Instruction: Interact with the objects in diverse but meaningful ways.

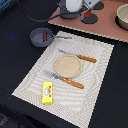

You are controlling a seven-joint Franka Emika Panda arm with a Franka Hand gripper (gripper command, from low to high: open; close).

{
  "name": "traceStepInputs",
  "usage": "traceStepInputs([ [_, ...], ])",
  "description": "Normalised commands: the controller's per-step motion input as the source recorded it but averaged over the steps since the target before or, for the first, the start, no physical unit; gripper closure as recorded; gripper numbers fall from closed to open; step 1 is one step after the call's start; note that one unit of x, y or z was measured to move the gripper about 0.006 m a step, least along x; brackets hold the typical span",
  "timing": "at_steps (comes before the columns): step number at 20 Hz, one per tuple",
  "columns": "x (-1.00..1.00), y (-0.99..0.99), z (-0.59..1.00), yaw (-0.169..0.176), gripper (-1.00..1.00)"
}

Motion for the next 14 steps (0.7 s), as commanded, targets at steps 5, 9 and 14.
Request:
traceStepInputs([
  [5, -0.90, 0.44, -0.05, 0.083, 1.00],
  [9, -0.89, 0.43, -0.14, 0.083, 1.00],
  [14, -0.53, 0.58, -0.11, 0.052, 1.00],
])
